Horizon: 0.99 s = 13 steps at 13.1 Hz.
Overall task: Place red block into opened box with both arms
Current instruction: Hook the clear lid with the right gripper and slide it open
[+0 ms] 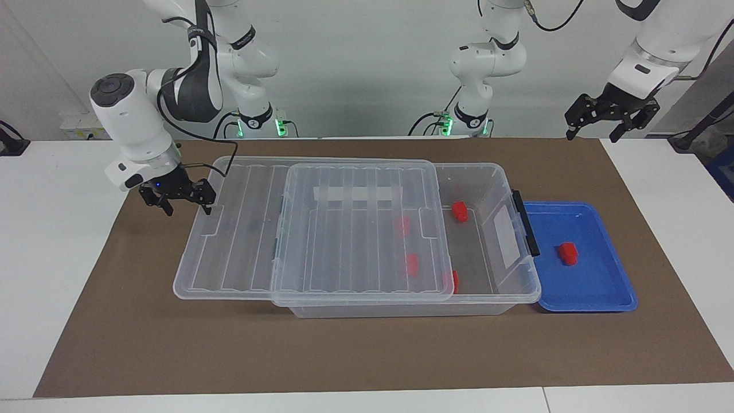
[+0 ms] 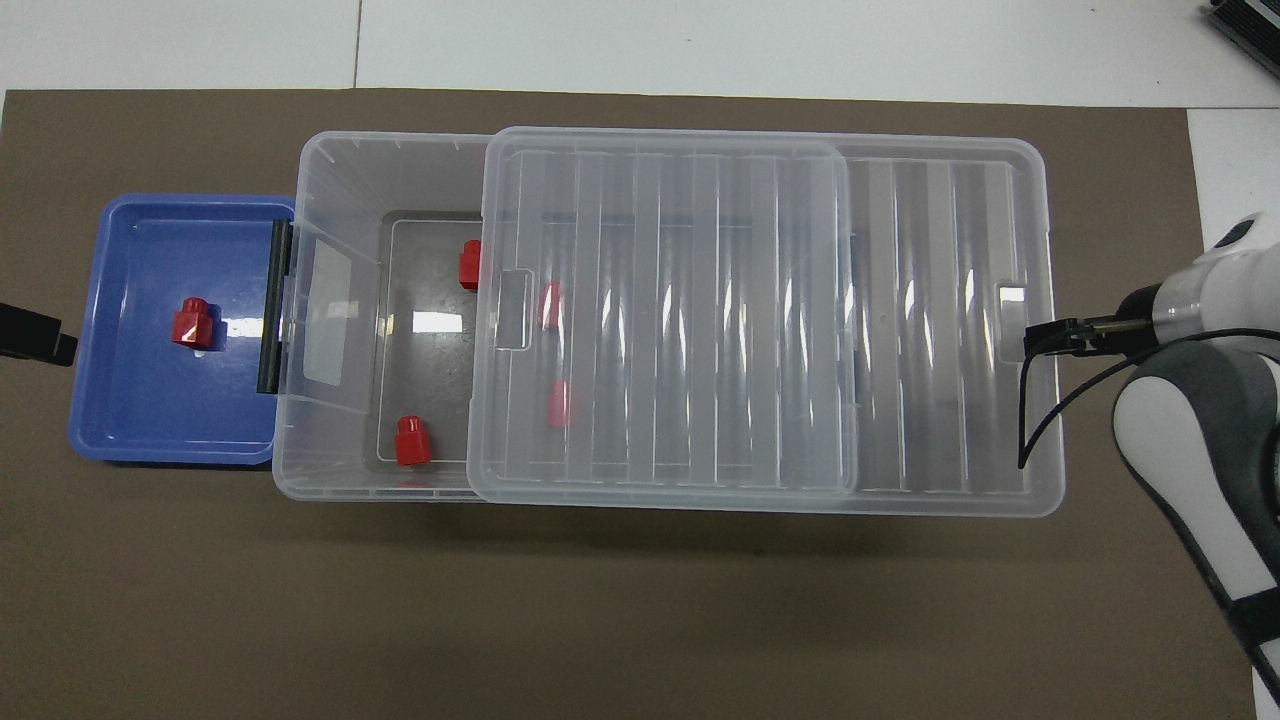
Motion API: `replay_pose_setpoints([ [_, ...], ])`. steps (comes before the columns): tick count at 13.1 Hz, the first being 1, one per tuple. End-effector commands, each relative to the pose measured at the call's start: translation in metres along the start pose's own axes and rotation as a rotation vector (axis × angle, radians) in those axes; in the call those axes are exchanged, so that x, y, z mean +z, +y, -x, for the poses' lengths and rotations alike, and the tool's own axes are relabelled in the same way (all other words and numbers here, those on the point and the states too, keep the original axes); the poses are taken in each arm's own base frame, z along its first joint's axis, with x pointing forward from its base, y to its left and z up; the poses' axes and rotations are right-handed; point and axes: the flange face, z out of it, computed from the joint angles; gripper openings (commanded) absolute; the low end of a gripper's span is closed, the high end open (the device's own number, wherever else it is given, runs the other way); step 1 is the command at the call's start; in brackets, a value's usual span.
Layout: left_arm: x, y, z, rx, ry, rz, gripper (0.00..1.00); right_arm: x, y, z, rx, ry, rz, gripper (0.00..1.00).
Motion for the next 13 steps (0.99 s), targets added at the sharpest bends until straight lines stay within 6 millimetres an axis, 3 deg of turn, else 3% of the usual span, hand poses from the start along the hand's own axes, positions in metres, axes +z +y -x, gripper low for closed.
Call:
replay_pose_setpoints([
  [1,-0.001,-0.001,0.008,-0.005,0.009,0.01,1.0,-0.004,0.03,0.009,-0.059,-0.001,0.005,0.97],
  [3,-0.001,0.0,0.008,-0.004,0.008,0.008,1.0,-0.005,0.045,0.01,-0.099,0.007,0.01,0.97],
  [6,-0.001,0.0,0.008,-0.009,0.009,0.01,1.0,-0.008,0.044,0.007,-0.103,0.01,0.01,0.97],
  [10,-0.001,0.002,0.008,-0.005,0.007,0.01,1.0,-0.032,0.036,-0.004,-0.112,0.017,0.01,0.99],
  [12,-0.006,-0.005,0.007,-0.003,0.035,0.001,1.0,-0.052,0.031,-0.007,-0.084,0.009,0.008,0.99],
  [13,-0.006,-0.019,0.003,-0.025,0.079,-0.007,1.0,-0.065,0.019,-0.008,-0.06,0.0,0.006,0.99],
])
